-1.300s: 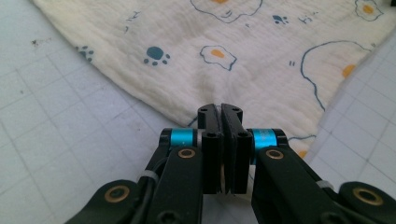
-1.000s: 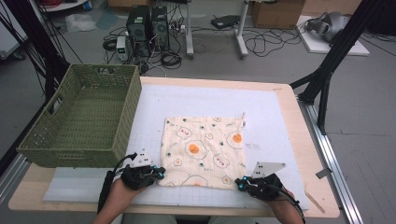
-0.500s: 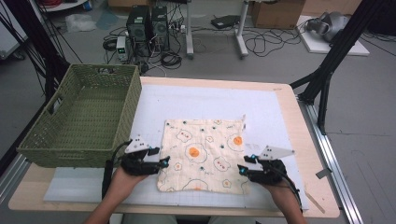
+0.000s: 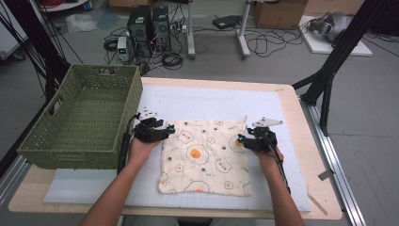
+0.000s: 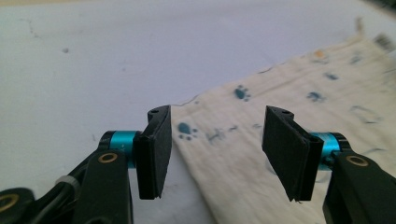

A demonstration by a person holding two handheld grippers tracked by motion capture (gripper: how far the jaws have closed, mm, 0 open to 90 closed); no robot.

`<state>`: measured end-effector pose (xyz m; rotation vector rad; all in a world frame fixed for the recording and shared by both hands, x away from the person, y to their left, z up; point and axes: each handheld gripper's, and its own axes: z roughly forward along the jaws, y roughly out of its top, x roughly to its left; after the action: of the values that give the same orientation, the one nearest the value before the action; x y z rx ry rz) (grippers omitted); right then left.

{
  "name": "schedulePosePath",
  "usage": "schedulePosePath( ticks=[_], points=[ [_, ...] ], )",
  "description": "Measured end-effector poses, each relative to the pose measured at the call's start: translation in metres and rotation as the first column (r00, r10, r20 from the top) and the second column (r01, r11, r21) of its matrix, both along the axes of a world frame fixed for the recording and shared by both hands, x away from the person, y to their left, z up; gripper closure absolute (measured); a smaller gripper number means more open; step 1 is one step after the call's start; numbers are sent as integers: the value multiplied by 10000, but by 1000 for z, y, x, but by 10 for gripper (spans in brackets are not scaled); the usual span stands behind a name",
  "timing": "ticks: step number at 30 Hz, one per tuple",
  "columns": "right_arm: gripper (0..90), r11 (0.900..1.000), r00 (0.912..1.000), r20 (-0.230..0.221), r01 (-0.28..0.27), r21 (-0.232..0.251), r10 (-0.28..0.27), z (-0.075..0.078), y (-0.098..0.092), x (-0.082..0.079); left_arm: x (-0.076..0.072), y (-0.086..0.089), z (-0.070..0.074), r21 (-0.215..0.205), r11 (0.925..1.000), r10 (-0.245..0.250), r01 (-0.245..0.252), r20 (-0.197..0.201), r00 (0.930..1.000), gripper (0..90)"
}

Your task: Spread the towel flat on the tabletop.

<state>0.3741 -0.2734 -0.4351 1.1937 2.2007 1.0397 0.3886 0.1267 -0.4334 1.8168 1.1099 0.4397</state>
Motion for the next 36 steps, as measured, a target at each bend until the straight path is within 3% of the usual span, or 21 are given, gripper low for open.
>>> schedulePosePath(
  ticks=[1,5,6,11,12,13,14,16,17,19,22,23,25,27,28,29,30,31,33,34,36],
  points=[
    [485,9998,9998,-79,169,-80,-169,-1,1,5,10,-1,-4,216,9996,202,-198,-194,9996,430],
    [486,9978,9980,-171,598,-269,-603,-4,7,18,18,-3,-10,204,9985,524,-516,-397,9978,437],
    [486,9978,9980,-171,598,-269,-603,-4,7,18,21,-4,-14,449,9974,583,-557,-579,9966,437],
    [545,9974,9969,-444,631,-337,-645,-12,13,27,23,-16,-18,1305,9908,418,-348,-509,9978,538],
    [631,9979,9966,-519,641,-30,-642,-13,12,28,23,-17,-18,1520,9876,450,-384,-398,9982,625],
    [631,9979,9966,-519,641,-30,-642,-13,12,28,22,-18,-18,1574,9870,394,-335,-347,9986,625],
    [684,9982,9969,-515,603,38,-600,-13,12,29,22,-19,-18,1578,9871,327,-275,-305,9990,703],
    [847,9992,9976,-602,361,167,-350,-13,15,28,21,-22,-17,1882,9820,197,-157,-194,9996,861],
    [873,9985,9991,-339,238,-496,-255,-11,22,25,21,-23,-17,2109,9771,294,-277,-50,9996,867],
    [878,9936,9985,-150,505,-1011,-523,-10,24,24,21,-22,-17,2211,9719,803,-812,129,9967,868],
    [880,9900,9956,-114,916,-1071,-933,-9,20,24,23,-20,-16,1992,9735,1088,-1126,296,9936,865],
    [880,9908,9950,-116,980,-930,-995,-10,18,25,22,-22,-16,2293,9681,906,-1013,570,9943,857],
    [880,9876,9942,-40,1067,-1155,-1079,-10,19,24,22,-22,-16,2308,9664,1023,-1129,575,9931,811],
    [874,9848,9926,20,1205,-1252,-1212,-10,19,24,23,-18,-16,2014,9697,1322,-1382,434,9903,627],
    [801,9879,9921,-122,1231,-943,-1248,-9,15,24,23,-12,-14,1526,9790,1323,-1349,272,9908,610],
    [801,9879,9921,-122,1231,-943,-1248,-9,15,24,23,-12,-14,1526,9790,1323,-1349,272,9908,579],
    [735,9885,9925,-62,1208,-905,-1219,-8,14,24,21,-9,-12,1460,9809,1249,-1288,359,9915,579],
    [618,9926,9943,-38,1065,-575,-1069,-4,10,22,20,-7,-10,1335,9832,1198,-1247,444,9918,497],
    [493,9938,9944,194,1048,-375,-1042,1,7,19,14,2,-5,605,9943,849,-877,472,9953,467],
    [493,9938,9944,194,1048,-375,-1042,1,7,19,14,2,-5,605,9943,849,-877,472,9953,458],
    [373,9937,9918,633,1115,-108,-1106,10,2,11,11,4,0,254,9983,517,-529,460,9976,432]
  ],
)
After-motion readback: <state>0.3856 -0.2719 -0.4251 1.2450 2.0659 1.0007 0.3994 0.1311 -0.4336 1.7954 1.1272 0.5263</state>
